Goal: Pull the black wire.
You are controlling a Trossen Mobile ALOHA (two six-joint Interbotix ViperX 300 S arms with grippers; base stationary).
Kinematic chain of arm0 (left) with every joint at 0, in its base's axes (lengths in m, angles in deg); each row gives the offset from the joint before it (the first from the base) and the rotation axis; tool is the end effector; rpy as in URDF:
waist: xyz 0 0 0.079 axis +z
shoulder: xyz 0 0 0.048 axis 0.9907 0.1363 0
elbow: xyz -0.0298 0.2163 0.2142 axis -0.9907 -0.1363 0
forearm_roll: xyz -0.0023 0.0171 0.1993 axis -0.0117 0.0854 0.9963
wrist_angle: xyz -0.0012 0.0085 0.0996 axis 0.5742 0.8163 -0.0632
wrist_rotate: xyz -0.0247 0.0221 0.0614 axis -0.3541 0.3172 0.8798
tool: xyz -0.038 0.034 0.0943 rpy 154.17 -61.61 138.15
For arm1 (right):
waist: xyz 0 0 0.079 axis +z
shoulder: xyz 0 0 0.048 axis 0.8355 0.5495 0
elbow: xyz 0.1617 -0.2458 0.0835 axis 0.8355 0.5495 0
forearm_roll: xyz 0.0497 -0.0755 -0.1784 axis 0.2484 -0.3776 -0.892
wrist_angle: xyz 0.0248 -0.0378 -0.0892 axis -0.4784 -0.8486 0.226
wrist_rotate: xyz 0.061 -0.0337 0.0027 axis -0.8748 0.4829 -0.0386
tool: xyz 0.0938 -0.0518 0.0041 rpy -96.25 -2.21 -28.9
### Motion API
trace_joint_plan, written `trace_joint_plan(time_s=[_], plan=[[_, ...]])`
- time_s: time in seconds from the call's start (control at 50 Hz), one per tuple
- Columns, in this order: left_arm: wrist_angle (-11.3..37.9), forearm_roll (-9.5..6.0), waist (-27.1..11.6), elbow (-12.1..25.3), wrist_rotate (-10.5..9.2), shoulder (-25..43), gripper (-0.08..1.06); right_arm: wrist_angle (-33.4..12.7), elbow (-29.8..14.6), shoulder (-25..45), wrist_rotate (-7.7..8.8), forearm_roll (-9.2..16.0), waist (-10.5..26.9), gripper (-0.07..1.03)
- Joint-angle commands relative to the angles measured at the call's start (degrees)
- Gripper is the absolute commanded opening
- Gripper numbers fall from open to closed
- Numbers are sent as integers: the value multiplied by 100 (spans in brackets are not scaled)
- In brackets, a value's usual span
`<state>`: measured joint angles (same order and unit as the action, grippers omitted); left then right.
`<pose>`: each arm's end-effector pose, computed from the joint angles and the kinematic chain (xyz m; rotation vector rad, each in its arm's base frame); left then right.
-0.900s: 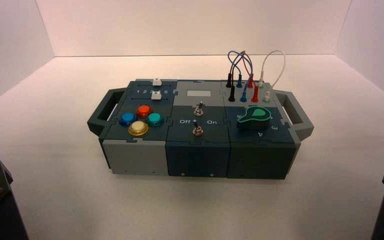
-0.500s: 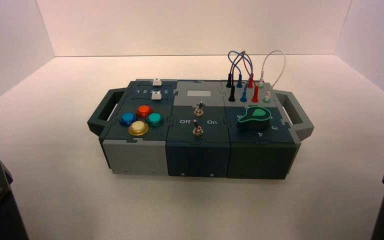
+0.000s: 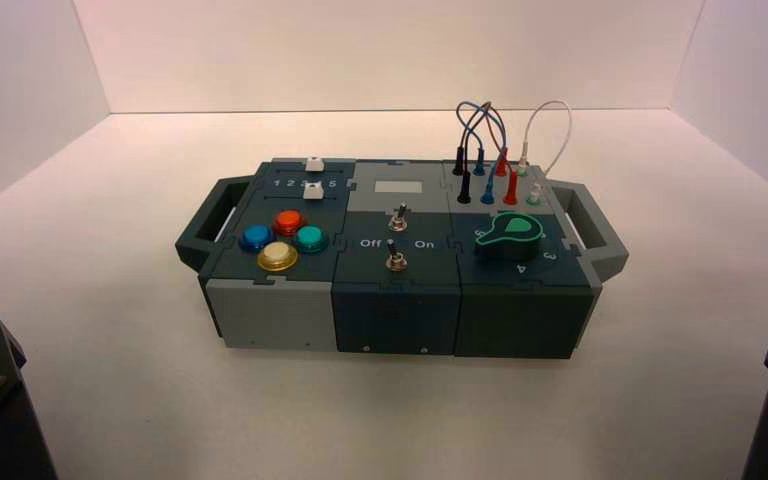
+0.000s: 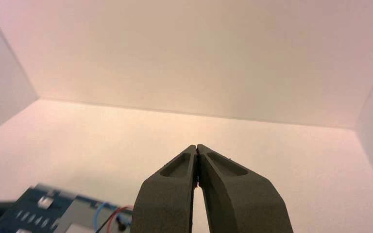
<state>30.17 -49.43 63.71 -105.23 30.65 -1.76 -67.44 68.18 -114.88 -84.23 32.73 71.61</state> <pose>0.2309 -0.0779 0.2475 -0.0490 0.2544 -0.3133 0.2502 0.0666 0.2272 0.0302 0.2737 0.2495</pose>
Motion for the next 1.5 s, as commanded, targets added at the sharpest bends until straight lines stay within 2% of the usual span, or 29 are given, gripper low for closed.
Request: trace_joint_plan(time_s=[0.02, 0.16, 0.32, 0.44, 0.6, 0.66, 0.7, 0.8, 1.16, 1.28, 1.5], plan=[[325, -18, -264, 229, -70, 18, -3, -229, -193, 35, -35, 88, 105, -2], [721, -26, -589, 255, -193, 35, -3, -483, -193, 62, -35, 237, 211, -2], [1301, -105, -940, 272, -431, 123, -3, -738, -229, 237, -35, 378, 387, -2], [1538, -211, -1266, 255, -510, 272, -3, -940, -264, 501, -35, 466, 721, -2], [1564, -229, -1477, 255, -510, 571, -3, -1134, -413, 1055, -35, 483, 1336, -1], [1564, -229, -1485, 272, -501, 668, -3, -1160, -483, 1283, -35, 483, 1547, 4], [1564, -229, -1494, 281, -492, 747, -3, -1187, -545, 1450, -35, 492, 1696, 12], [1564, -229, -1494, 299, -492, 888, -3, -1239, -686, 1854, -35, 563, 1881, 24], [1477, -220, -1512, 290, -483, 1046, -3, -1301, -1125, 3463, 18, 580, 2074, 38], [1468, -220, -1512, 255, -483, 1046, -3, -1301, -1292, 3902, 44, 554, 2083, 39], [1468, -220, -1512, 202, -483, 1046, -3, -1318, -1538, 4280, 53, 554, 2083, 39]])
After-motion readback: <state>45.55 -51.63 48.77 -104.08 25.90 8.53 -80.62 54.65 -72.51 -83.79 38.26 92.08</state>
